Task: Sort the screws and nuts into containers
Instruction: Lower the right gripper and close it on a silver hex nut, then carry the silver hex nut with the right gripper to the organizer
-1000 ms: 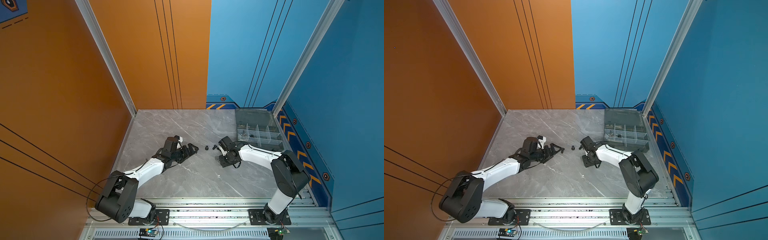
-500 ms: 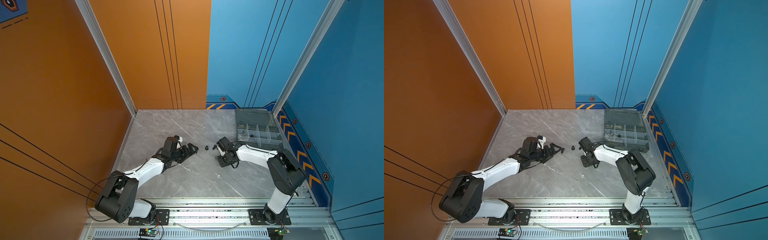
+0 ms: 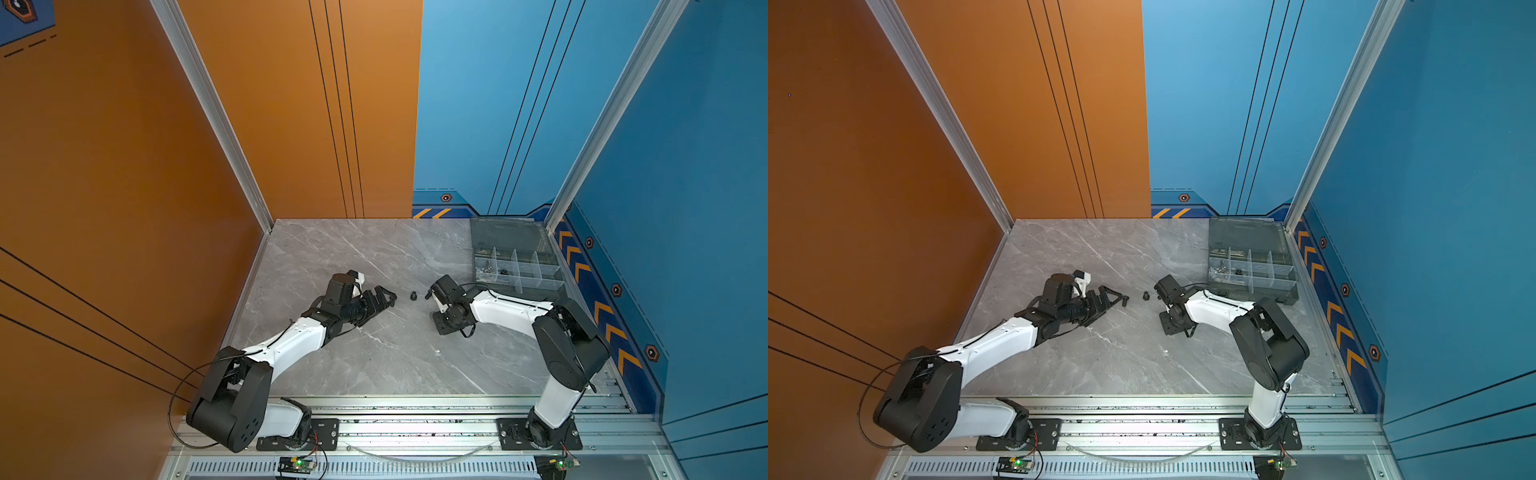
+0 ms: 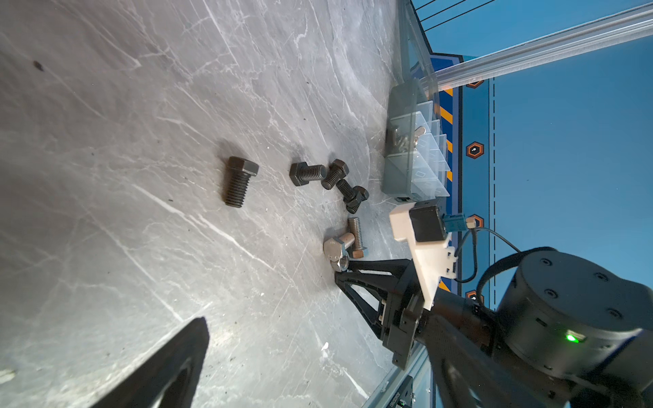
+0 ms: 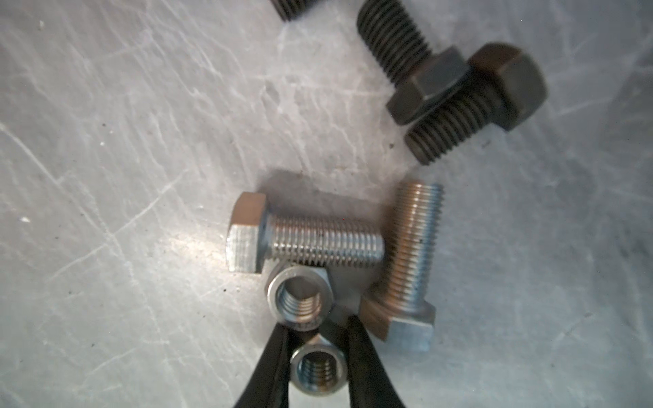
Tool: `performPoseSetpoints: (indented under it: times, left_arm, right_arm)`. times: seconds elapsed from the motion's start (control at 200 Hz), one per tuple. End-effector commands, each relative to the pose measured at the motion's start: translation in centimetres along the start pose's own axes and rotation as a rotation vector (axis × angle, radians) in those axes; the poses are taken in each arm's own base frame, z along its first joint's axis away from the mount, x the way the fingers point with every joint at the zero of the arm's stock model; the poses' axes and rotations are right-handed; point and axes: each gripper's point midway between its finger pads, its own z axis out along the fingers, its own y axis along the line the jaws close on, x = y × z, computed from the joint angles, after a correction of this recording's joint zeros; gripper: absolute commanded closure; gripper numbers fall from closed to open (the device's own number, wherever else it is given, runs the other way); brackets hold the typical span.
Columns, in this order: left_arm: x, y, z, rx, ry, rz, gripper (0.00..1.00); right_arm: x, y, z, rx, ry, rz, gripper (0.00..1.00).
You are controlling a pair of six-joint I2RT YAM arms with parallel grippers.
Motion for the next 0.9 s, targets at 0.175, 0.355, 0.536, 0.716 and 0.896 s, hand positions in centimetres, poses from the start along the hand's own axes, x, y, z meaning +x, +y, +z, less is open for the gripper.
performPoseSetpoints:
  times: [0.175,0.355,0.536,0.716,0.896]
  left_arm:
    - [0.3,0.0,-0.1,-0.002,0.007,0.007,0.02]
    - [0.3,-0.1,-0.4,0.0,-0.001,0.01,0.02]
    - [0.4,-0.2,-0.3,0.0,0.0,0.01,0.02]
    - [0.5,-0.2,-0.1,0.002,0.004,0.01,0.02]
    - [0.4,-0.3,0.1,0.008,0.009,0.012,0.02]
  right_arm:
    - [1.2,0.1,-0.7,0.004,0.037,0.021,0.88]
    - [0.7,0.0,-1.8,-0.02,0.013,0.037,0.95]
    - [-0.1,-0.5,-4.1,-0.077,-0.035,0.081,0.99]
    - [-2.1,-4.0,-7.7,-0.106,-0.137,0.181,0.99]
    - [-4.5,-12.1,-11.4,-0.071,-0.253,0.376,1.0]
